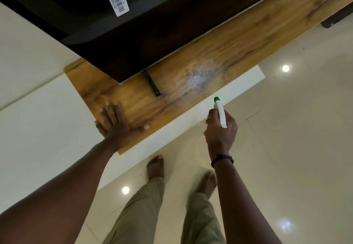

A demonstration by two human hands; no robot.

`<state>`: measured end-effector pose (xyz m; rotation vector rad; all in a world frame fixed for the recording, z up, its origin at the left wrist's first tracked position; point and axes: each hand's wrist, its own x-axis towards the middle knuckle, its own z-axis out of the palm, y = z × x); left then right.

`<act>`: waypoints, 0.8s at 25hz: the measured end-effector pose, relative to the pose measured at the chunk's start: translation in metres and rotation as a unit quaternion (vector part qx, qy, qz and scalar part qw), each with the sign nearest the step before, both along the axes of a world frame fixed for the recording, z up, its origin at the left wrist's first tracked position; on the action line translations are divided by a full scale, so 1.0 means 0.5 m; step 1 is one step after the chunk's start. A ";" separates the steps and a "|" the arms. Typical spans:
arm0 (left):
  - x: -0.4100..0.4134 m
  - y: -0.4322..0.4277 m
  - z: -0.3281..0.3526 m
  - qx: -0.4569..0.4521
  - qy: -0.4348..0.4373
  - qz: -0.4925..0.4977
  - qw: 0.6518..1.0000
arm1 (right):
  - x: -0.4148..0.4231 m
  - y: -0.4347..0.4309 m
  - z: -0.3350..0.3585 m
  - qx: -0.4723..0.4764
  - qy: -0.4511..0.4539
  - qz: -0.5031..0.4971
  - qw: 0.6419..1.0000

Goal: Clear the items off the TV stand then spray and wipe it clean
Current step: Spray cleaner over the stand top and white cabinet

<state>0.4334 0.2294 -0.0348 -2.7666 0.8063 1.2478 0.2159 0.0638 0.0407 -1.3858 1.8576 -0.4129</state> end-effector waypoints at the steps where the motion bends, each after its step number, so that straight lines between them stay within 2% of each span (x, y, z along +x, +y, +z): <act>1: 0.001 0.000 0.001 0.000 0.004 -0.002 1.000 | -0.005 0.012 0.002 0.008 0.002 -0.010 1.000; 13: 0.006 -0.001 0.000 0.024 0.011 -0.011 1.000 | -0.081 0.269 -0.004 0.066 -0.028 -0.050 0.996; 17: 0.008 -0.003 -0.008 0.025 0.007 -0.013 1.000 | -0.068 0.338 0.010 0.018 -0.071 0.033 0.997; 20: 0.009 -0.001 -0.015 0.033 -0.001 -0.018 0.999 | -0.031 0.355 0.002 0.036 -0.077 0.050 0.995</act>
